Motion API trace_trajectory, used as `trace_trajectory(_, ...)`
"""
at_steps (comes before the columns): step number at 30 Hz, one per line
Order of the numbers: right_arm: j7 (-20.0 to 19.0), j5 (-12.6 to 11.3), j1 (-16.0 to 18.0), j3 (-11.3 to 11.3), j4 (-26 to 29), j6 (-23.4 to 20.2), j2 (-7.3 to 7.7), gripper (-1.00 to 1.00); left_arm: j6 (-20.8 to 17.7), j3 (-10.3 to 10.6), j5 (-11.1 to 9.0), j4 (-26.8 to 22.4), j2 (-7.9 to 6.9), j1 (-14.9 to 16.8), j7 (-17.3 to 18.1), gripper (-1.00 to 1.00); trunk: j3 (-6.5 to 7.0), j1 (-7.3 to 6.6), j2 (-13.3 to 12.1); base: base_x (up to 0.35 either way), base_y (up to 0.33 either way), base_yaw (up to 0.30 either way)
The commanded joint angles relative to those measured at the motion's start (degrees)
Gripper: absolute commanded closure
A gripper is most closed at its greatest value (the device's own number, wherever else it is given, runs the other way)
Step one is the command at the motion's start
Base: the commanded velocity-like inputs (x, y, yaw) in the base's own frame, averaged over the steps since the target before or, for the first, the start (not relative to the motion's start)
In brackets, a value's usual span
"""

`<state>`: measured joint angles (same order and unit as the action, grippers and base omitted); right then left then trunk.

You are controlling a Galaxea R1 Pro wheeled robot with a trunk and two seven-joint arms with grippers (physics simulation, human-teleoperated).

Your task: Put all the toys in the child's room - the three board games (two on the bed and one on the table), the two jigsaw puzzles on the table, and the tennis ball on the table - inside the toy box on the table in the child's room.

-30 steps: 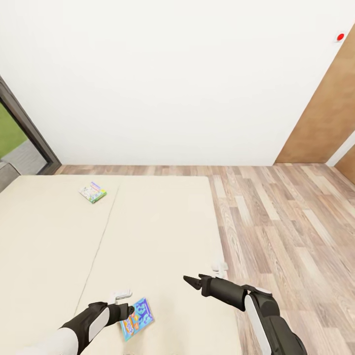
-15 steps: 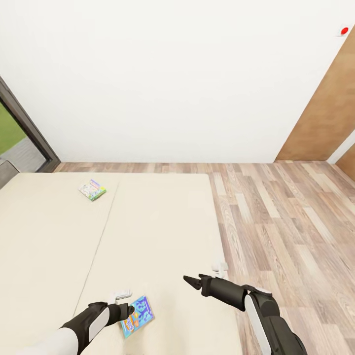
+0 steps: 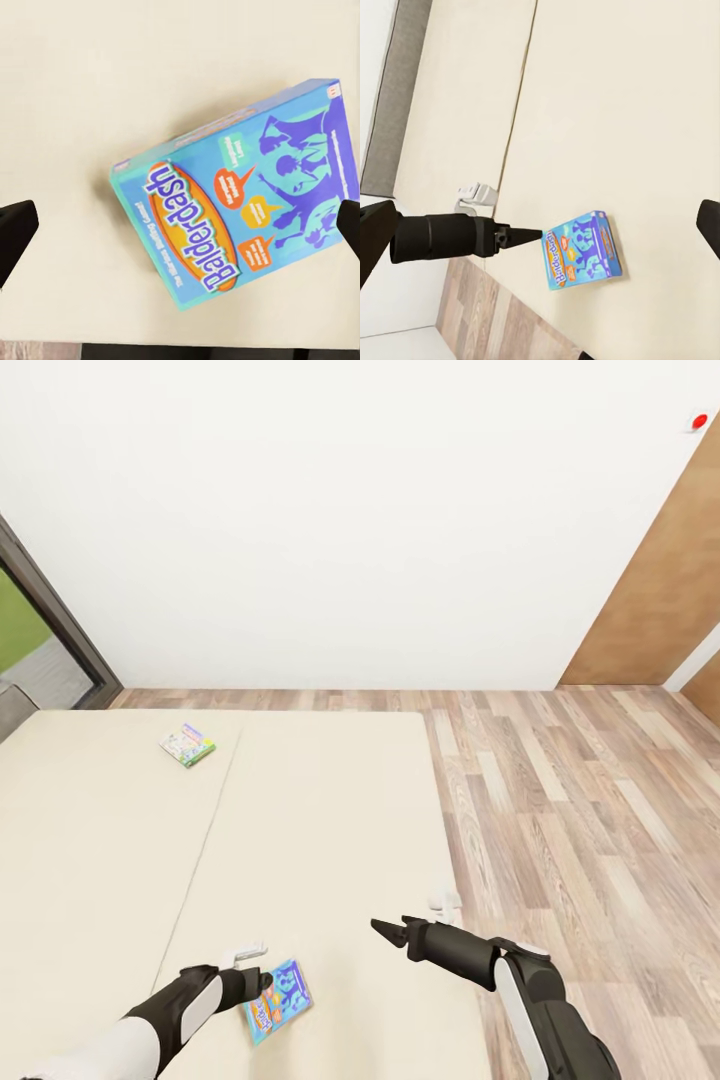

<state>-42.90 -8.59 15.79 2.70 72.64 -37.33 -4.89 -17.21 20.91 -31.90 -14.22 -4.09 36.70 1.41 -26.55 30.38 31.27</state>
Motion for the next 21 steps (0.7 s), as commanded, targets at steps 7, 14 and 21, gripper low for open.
trace_trajectory(7,1.1,-0.1,0.0,0.1,0.0,-0.4,-0.26,-1.0,-0.3,0.1,-0.2,-0.1,-1.27,0.2,0.1,-1.0,-0.45,0.02,0.1,0.0,0.0,0.0)
trace_trajectory(14,1.8,0.0,0.0,0.1,0.0,-0.4,-0.29,-1.0,-0.3,0.0,-0.1,-0.8,-1.17,0.4,0.0,-1.0,-1.05,0.02,0.1,0.0,0.0,0.0)
trace_trajectory(21,1.9,-0.1,0.0,0.1,0.0,-0.4,-0.3,-1.0,-0.3,0.0,-0.1,-1.3,-1.43,0.4,0.1,-1.0,-1.7,0.02,0.1,0.0,0.0,0.0)
